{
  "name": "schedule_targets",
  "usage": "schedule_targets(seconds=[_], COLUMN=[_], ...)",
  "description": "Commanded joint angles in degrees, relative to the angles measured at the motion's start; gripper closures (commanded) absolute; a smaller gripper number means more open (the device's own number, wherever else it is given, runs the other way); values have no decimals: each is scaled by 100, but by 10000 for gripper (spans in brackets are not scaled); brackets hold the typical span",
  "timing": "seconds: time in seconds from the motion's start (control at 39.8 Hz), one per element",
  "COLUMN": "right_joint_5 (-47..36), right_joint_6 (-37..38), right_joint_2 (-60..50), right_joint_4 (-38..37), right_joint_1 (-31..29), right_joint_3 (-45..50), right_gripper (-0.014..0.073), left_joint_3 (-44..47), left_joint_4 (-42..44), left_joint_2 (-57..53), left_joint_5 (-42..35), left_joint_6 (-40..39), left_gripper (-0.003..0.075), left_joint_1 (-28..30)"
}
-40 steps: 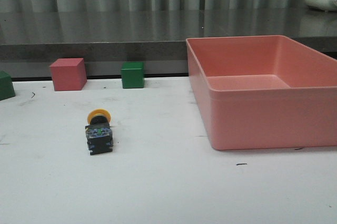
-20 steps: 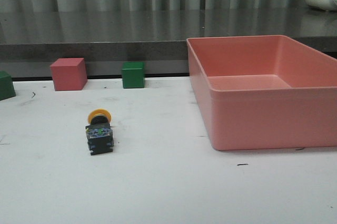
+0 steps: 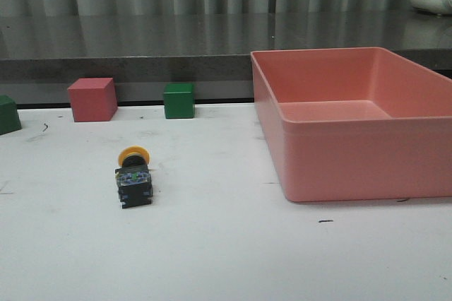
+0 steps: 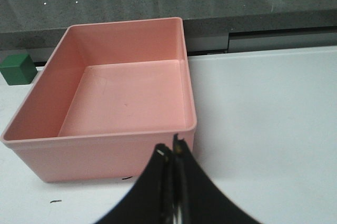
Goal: Place and stand button with both arms
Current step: 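Lower the left gripper over the button lying on the table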
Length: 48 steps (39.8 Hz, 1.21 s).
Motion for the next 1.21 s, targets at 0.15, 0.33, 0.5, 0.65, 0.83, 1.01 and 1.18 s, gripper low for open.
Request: schedule_targets(seconds=[0.15, 0.33, 0.5, 0.65, 0.83, 1.01, 1.18], right_joint_5=[-454, -454, -454, -454, -454, -454, -454], right_joint_6=[-53, -53, -53, -53, -53, -53, -53], right_joint_2=[37, 37, 37, 37, 37, 37, 37], right_joint_4=[-110, -110, -110, -110, -110, -110, -110], right_joint_1=[-34, -34, -34, -34, -34, -34, -34], right_joint_3=[-148, -148, -148, -148, -148, -148, -148], right_gripper=[664, 664, 664, 664, 664, 664, 664], left_joint_3=[-653, -1290, -2180, -2874, -3604, -4349, -4980], left_joint_4=[-66, -295, -875, -928, -902, -572, -352], left_joint_2=[1661, 2848, 3957, 4718, 5457, 6089, 6663], left_joint_5=[-120, 325, 1250, 1973, 2728, 3395, 3964], left_joint_6=[-48, -48, -48, -426, -963, -1517, -1748], left_gripper=[101, 101, 101, 101, 101, 101, 101], left_joint_1=[-1016, -1483, -1555, -1539, -1457, -1394, -1394])
